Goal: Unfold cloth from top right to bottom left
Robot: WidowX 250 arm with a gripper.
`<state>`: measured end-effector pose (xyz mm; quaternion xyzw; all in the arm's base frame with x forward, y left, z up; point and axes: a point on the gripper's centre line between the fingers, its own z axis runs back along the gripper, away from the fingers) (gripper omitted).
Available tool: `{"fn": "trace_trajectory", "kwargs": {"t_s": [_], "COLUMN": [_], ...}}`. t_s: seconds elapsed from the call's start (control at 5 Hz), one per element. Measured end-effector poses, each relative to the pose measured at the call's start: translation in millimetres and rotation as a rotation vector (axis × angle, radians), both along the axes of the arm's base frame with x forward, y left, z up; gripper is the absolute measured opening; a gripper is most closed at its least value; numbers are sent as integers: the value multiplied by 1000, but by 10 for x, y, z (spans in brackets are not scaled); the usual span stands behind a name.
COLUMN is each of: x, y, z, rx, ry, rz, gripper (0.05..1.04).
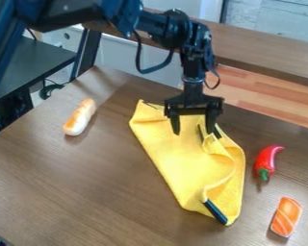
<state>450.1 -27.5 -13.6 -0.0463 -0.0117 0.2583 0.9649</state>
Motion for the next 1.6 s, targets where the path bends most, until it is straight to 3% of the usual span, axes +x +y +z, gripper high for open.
{"fn": "trace_trajectory", "kwargs": {"t_s": [0.4, 0.6, 0.8, 1.0, 1.2, 1.4, 1.6], "x": [56, 70, 48, -56, -141, -364, -616], "y": [-114, -161, -194, -212, -51, 163, 322], "z": [-205, -191, -195, -96, 225, 360, 385], "rx": [37, 30, 0, -55, -105, -151, -164], "ry": [44, 37, 47, 55, 10, 13, 43], "rz": [-4, -7, -12, -32, -28, -31, -55], "gripper": [369, 152, 56, 49, 49, 49, 49]}}
